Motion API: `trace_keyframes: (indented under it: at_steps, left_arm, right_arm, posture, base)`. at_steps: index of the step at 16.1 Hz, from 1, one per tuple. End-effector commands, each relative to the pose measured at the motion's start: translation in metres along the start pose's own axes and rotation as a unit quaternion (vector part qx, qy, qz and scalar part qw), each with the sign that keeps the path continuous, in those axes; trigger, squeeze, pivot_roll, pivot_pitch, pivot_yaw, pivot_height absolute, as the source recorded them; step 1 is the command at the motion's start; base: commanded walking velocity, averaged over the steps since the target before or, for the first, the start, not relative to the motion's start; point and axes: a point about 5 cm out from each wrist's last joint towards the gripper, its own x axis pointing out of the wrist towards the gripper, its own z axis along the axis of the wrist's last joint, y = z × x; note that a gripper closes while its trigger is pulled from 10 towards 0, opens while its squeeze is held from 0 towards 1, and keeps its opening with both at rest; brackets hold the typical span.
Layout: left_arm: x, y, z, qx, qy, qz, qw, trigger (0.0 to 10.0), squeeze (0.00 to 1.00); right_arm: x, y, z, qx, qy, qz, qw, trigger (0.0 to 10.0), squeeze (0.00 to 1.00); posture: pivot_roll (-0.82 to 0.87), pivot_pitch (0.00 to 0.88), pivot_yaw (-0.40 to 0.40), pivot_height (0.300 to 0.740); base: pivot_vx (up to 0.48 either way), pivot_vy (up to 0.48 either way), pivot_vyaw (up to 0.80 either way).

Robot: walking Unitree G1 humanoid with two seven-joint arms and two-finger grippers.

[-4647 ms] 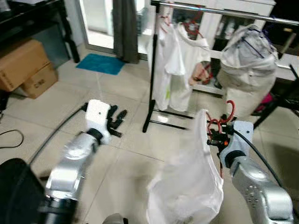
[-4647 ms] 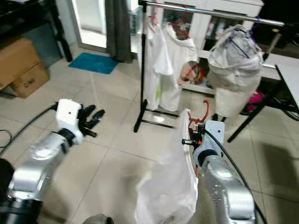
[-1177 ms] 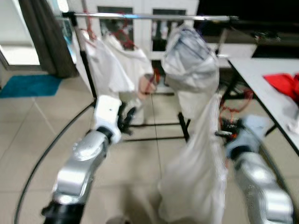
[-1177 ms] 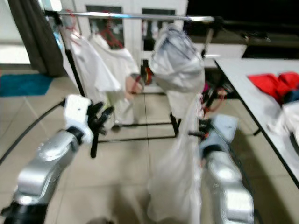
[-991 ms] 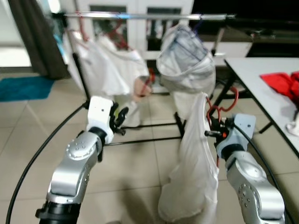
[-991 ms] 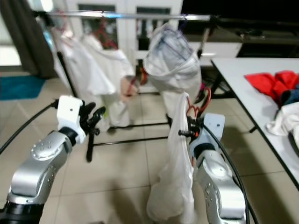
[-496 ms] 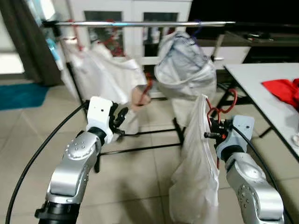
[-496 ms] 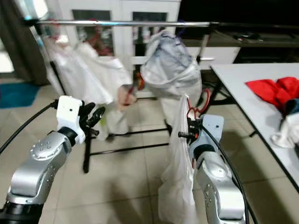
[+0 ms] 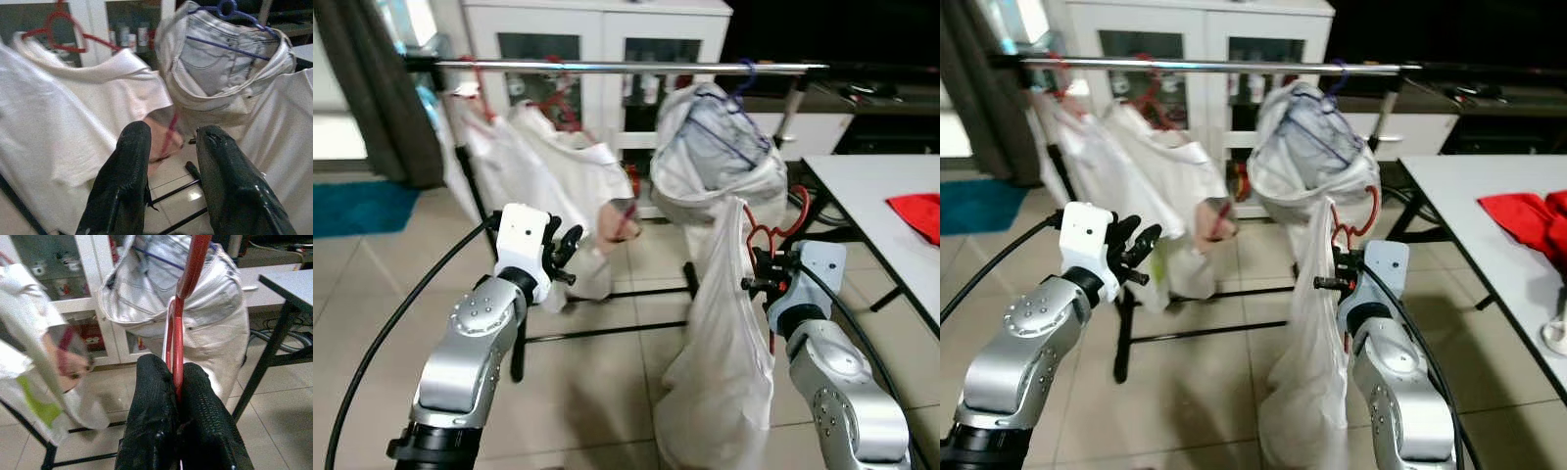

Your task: Hang hanger

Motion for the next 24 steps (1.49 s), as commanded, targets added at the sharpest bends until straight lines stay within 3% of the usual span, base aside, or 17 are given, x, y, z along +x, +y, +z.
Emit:
trace_keyframes:
  at_steps: [1,4,10,14,15,19,24]
  left_arm:
    - [0.002,-0.007,0.005,0.001,-0.007,-0.013,1.000,10.0,0.00]
    - [0.001,-0.009,0.004,-0.018,-0.010,-0.011,1.000,10.0,0.00]
    - [0.006,-0.010,0.004,-0.012,-0.011,-0.018,1.000,10.0,0.00]
    - [0.005,-0.010,0.004,-0.010,-0.011,-0.019,1.000,10.0,0.00]
    - [0.005,-0.011,0.003,-0.010,-0.010,-0.019,1.000,10.0,0.00]
    - [0.002,-0.012,0.001,-0.010,-0.007,-0.021,1.000,10.0,0.00]
    - [0.001,-0.015,-0.001,-0.007,-0.002,-0.026,1.000,10.0,0.00]
  right_arm:
    - [-0.001,-0.007,0.006,-0.004,-0.015,-0.015,1.000,10.0,0.00]
    - [-0.004,-0.011,0.003,-0.013,-0.006,-0.012,1.000,10.0,0.00]
    - [-0.001,-0.024,0.008,-0.034,-0.006,-0.002,0.999,10.0,0.00]
    - [-0.003,-0.021,0.004,-0.048,0.018,0.053,0.997,10.0,0.00]
    - [-0.005,-0.022,0.002,-0.068,0.025,0.054,0.996,10.0,0.00]
    - [-0.005,-0.025,0.003,-0.062,0.026,0.047,0.997,10.0,0.00]
    - [-0.021,-0.021,-0.004,-0.130,0.060,0.131,0.981,10.0,0.00]
  posture:
    - [-0.01,0.031,-0.043,0.740]
    - [-0.02,0.034,-0.057,0.740]
    - [-0.03,0.019,-0.047,0.740]
    - [-0.03,0.017,-0.044,0.740]
    - [-0.03,0.020,-0.046,0.740]
    - [-0.03,0.025,-0.046,0.740]
    - [-0.04,0.029,-0.047,0.740]
  base:
    - [0.349,0.000,0.00]
    - [0.351,0.000,0.00]
    - [0.357,0.000,0.00]
    - [0.359,0.000,0.00]
    - [0.360,0.000,0.80]
    - [0.364,0.000,0.50]
    - [0.365,0.000,0.00]
